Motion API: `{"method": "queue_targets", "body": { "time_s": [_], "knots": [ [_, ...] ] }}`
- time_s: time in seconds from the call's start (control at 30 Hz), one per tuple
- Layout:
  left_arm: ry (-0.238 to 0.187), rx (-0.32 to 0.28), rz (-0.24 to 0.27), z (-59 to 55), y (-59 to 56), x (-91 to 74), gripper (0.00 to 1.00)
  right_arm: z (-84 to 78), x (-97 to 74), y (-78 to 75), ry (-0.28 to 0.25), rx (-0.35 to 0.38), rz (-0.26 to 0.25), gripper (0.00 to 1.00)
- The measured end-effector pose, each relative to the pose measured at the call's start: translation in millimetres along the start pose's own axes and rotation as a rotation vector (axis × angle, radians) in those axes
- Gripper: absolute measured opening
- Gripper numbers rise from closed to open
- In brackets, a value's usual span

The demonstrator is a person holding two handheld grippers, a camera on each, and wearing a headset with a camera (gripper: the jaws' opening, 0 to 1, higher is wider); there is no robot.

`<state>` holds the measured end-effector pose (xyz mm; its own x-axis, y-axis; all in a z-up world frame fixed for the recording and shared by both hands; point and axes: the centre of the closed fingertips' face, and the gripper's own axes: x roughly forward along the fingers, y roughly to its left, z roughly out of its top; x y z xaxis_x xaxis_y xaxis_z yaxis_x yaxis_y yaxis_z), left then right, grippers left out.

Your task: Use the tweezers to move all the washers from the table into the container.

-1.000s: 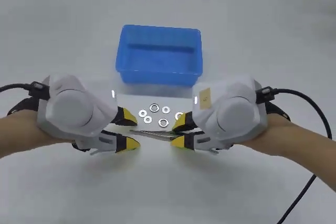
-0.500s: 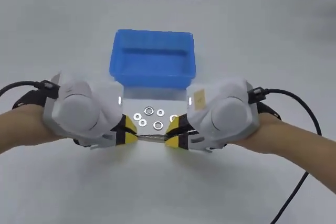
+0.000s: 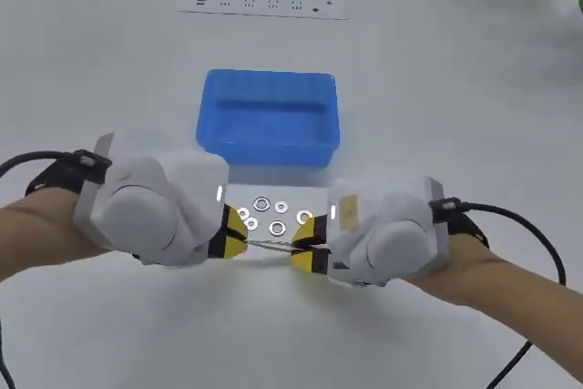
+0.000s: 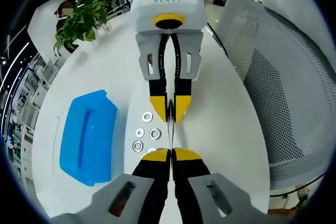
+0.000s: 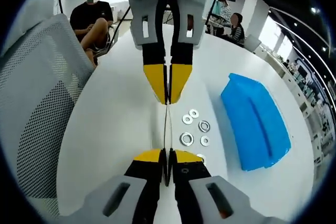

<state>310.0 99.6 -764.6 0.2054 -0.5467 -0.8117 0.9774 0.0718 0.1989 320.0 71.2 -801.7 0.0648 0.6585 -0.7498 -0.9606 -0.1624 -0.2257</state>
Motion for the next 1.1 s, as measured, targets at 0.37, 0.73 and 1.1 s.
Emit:
{"method": "queue_targets", "body": {
  "time_s": [0.37, 0.73, 1.1],
  "knots": [
    [-0.157, -0.033, 0.045, 51.9, 3.8, -21.1, 0.05, 9.2, -18.3, -2.6, -0.162, 0.115, -0.045, 0.07],
    [-0.339, -0.088, 0.051, 82.1, 8.3, -17.5, 0.05, 6.9, -25.0, -4.8, -0.213, 0.194, -0.042, 0.08],
    [-0.529, -0.203, 0.037, 108.2, 16.8, -6.8, 0.05, 1.5, -31.3, -6.1, -0.238, 0.24, -0.033, 0.08]
  ]
}}
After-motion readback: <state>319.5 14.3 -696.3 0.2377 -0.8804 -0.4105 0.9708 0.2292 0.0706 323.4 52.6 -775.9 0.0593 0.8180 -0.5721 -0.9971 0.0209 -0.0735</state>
